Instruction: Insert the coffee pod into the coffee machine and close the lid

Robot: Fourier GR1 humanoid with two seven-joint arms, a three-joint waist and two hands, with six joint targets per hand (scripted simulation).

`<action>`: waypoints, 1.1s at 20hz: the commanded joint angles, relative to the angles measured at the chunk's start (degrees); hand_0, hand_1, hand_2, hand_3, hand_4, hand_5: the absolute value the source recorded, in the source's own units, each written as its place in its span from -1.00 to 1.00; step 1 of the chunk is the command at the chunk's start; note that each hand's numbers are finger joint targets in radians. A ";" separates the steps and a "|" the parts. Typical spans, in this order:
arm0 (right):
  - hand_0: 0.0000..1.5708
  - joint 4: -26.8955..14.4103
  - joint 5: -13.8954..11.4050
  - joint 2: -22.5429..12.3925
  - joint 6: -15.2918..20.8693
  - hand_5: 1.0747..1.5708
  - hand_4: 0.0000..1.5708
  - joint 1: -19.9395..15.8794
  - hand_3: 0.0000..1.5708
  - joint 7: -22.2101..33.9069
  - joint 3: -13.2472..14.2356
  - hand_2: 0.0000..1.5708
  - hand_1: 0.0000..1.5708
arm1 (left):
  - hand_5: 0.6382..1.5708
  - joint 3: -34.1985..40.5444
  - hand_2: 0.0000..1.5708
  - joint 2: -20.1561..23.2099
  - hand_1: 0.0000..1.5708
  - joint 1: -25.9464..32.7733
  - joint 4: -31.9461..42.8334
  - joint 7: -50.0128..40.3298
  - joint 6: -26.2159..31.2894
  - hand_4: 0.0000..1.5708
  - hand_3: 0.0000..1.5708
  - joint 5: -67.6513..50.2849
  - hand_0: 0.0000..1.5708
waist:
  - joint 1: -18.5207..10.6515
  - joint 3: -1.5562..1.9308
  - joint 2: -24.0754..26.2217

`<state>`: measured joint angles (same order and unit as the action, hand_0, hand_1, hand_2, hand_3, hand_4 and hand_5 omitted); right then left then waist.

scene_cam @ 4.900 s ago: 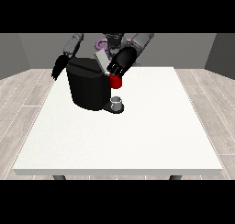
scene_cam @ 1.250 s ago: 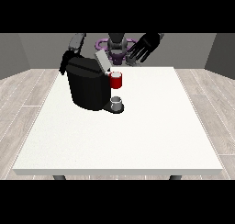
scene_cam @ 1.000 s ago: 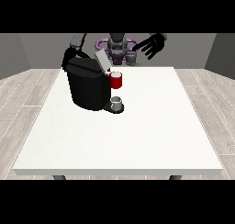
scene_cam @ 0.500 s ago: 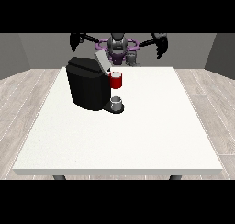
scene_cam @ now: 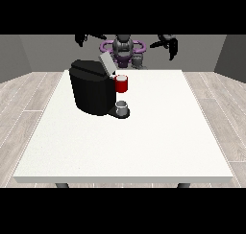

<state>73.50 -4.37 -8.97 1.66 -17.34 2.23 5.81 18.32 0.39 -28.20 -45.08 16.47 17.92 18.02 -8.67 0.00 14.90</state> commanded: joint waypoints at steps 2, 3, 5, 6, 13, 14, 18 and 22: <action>-1.00 -2.10 2.77 -1.90 -0.94 1.00 -0.86 -2.75 -1.00 3.58 3.48 -1.00 -1.00 | 1.00 -2.24 -1.00 0.81 -1.00 4.34 -6.99 -3.53 3.45 -0.54 -1.00 -3.44 -1.00 | -2.55 0.02 -1.11; -1.00 -3.62 5.33 -5.47 -4.28 1.00 -0.78 -5.12 -1.00 2.33 6.38 -1.00 -1.00 | 1.00 -3.12 -1.00 -0.37 -1.00 3.60 -7.70 -0.93 1.79 -0.50 -1.00 -2.91 -1.00 | -2.35 0.02 -4.73; -1.00 -5.74 6.85 -2.53 -2.18 1.00 -1.00 -8.48 -1.00 4.10 6.89 -1.00 -1.00 | 1.00 -5.66 -1.00 -0.38 -1.00 1.77 -9.45 -4.89 -0.13 -0.50 -1.00 -5.00 -1.00 | -3.71 0.03 -5.07; -1.00 -6.34 5.51 -0.30 -0.24 1.00 -0.89 -7.25 -1.00 1.85 5.56 -1.00 -1.00 | 1.00 -7.86 -1.00 -0.38 -1.00 4.90 -11.29 -3.39 -1.24 -0.53 -1.00 -6.13 -1.00 | -3.34 0.02 -5.26; -1.00 -11.18 8.72 -2.99 -1.40 1.00 -0.81 -14.00 -1.00 4.49 8.40 -1.00 -1.00 | 1.00 -10.44 -1.00 -0.38 -1.00 8.09 -20.66 -7.05 -0.55 -0.56 -1.00 -8.27 -1.00 | -4.84 0.02 -10.03; -1.00 -10.29 7.63 -0.51 -1.16 1.00 -0.92 -12.82 -1.00 5.36 5.52 -1.00 -1.00 | 1.00 -8.94 -1.00 -0.14 -1.00 8.29 -21.84 -9.32 0.33 -0.59 -1.00 -7.53 -1.00 | -3.96 0.01 -9.08; -1.00 -10.09 7.86 -1.41 -2.63 1.00 -1.00 -16.28 -1.00 6.06 4.37 -1.00 -1.00 | 1.00 -8.36 -1.00 1.94 -1.00 9.79 -25.37 -8.05 -2.65 -0.55 -1.00 -9.84 -1.00 | -0.12 0.00 -12.25; -1.00 -11.93 6.69 1.19 -2.29 1.00 -1.00 -17.32 -1.00 2.89 2.19 -1.00 -1.00 | 1.00 -8.35 -1.00 2.23 -1.00 10.71 -28.00 -7.29 -3.09 -0.57 -1.00 -10.66 -1.00 | -0.33 0.00 -14.79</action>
<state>61.39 2.80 -9.67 -0.60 -32.21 5.46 10.25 8.88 1.25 -18.30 -71.88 7.19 16.17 7.87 -10.96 0.02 2.90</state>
